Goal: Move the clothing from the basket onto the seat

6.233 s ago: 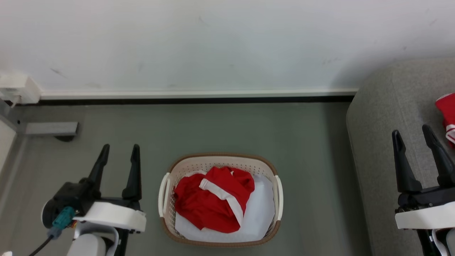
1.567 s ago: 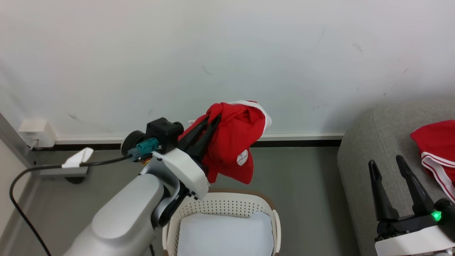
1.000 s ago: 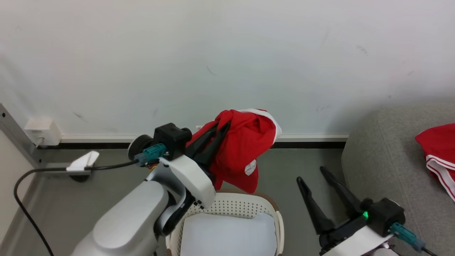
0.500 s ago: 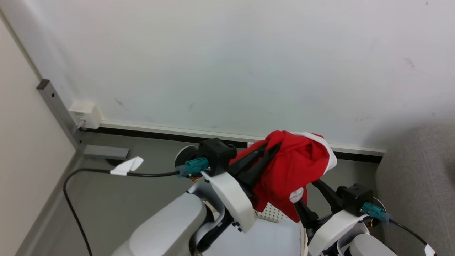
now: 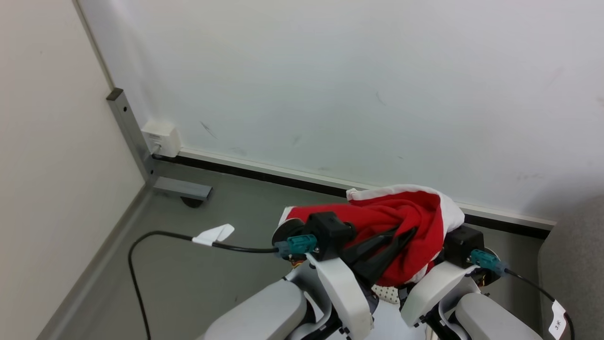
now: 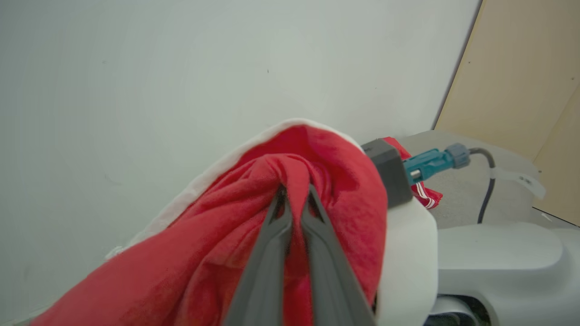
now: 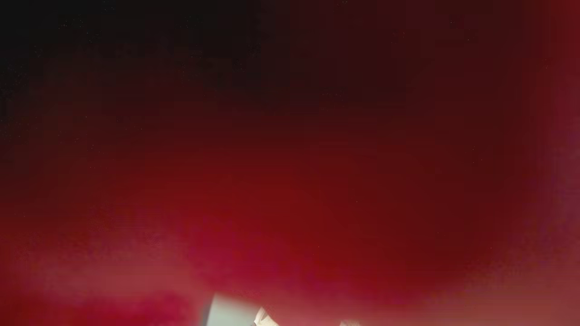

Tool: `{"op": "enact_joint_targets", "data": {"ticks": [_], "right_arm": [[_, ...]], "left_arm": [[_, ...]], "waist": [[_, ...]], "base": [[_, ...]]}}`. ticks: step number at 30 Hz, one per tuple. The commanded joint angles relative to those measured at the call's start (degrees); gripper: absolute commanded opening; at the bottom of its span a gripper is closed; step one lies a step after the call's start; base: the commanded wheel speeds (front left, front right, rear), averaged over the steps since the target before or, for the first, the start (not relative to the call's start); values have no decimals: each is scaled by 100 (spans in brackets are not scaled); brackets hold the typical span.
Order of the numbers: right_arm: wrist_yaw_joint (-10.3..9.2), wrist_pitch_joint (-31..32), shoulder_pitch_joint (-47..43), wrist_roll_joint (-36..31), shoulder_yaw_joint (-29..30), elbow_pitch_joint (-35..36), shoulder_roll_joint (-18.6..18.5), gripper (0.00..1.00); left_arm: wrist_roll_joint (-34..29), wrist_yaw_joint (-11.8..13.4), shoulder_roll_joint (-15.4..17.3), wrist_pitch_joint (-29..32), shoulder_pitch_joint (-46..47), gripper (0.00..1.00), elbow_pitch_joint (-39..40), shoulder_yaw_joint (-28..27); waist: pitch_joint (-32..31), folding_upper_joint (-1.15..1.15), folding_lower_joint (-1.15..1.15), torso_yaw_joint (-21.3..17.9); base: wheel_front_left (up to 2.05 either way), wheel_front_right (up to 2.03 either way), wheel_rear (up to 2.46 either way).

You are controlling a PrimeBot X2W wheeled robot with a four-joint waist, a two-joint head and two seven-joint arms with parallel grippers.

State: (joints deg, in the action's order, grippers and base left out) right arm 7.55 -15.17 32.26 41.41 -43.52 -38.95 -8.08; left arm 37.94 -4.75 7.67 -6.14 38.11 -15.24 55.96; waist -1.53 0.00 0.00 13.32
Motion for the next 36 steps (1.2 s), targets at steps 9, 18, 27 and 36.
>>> {"op": "enact_joint_targets", "data": {"ticks": [9,18,27,36], "right_arm": [[-13,4,-97,51,-78,260,-123,0],[-13,4,-278,-107,18,759,-339,0],[-13,4,-595,-381,378,1489,-513,0],[-13,3,-880,-546,893,1857,-694,0]], "left_arm": [[172,41,141,-64,-98,0,-72,-118],[318,133,366,-141,-144,0,-248,-334],[447,177,434,-229,-251,100,-438,-401],[359,266,548,-301,-306,100,-326,-391]], "waist": [[9,0,0,-97],[5,0,0,-358],[-29,0,0,-624],[-2,0,0,-1012]], "base": [[0,0,0],[0,0,0],[0,0,0],[0,0,0]]}}
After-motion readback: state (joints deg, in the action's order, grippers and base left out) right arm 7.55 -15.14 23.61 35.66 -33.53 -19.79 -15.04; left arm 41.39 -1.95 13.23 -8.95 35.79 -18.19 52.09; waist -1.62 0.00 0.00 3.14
